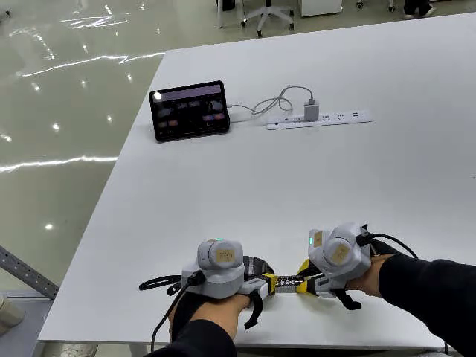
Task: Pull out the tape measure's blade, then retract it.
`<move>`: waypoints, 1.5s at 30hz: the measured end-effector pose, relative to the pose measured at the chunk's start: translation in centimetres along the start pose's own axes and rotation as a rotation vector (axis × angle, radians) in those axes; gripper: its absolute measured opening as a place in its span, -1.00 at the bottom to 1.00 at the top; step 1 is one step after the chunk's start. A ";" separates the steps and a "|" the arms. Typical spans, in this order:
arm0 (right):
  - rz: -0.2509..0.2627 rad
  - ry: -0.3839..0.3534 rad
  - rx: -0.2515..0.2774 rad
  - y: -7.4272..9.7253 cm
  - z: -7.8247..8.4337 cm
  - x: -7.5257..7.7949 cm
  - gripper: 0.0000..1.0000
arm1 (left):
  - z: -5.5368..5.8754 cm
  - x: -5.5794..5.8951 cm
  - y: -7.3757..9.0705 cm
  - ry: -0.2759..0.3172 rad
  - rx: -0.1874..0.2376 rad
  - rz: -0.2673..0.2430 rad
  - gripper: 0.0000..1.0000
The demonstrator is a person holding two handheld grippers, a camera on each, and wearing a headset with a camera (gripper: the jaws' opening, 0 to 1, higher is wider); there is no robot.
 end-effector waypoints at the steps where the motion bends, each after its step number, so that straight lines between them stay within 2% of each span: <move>1: 0.000 0.001 0.000 0.0 0.0 0.1 -0.78 | 0.0 0.0 0.0 0.001 -0.001 0.001 0.09; 7: -0.003 -0.007 0.013 -0.1 -0.1 0.1 -0.77 | 0.0 -0.1 0.1 0.013 0.001 0.008 0.09; 12: 0.002 -0.014 0.007 -0.1 -0.1 0.2 -0.77 | -0.1 0.0 -0.1 0.012 0.008 -0.005 0.14; 18: 0.009 -0.023 0.012 -0.2 -0.2 0.2 -0.77 | 0.0 0.0 -0.3 -0.001 -0.007 -0.032 0.16; 22: 0.012 -0.022 0.014 -0.2 -0.2 0.1 -0.77 | -0.1 -0.1 -0.3 0.004 -0.001 -0.029 0.15; 23: 0.012 -0.020 0.014 -0.2 -0.2 0.2 -0.77 | 0.1 -0.1 -0.3 0.013 -0.022 -0.026 0.15; 26: 0.014 -0.007 0.022 -0.3 -0.3 0.1 -0.77 | 0.1 -0.2 -0.2 0.009 -0.010 -0.014 0.12; 27: 0.016 -0.028 0.021 -0.2 -0.2 0.2 -0.77 | 0.0 -0.3 -0.1 0.019 -0.002 -0.005 0.11; 29: 0.022 -0.006 0.029 -0.2 -0.2 0.3 -0.78 | 0.1 -0.4 0.0 0.056 0.010 0.011 0.10; 34: 0.017 0.019 0.037 -0.4 -0.6 0.0 -0.78 | 0.1 -0.3 0.0 0.045 0.002 0.015 0.10; 45: -0.008 -0.034 0.052 -0.6 -0.7 0.2 -0.78 | 0.0 -0.3 0.0 0.040 0.007 0.019 0.11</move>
Point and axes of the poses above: the centre of the closed fingertips' face, and the gripper's own axes: y roughly backward along the fingers, x roughly to its right, z roughly out of its underside, the point moved 1 cm from there along y, roughly backward along the fingers, and after that the axes turned 9 degrees about z, right-handed, at the moved point
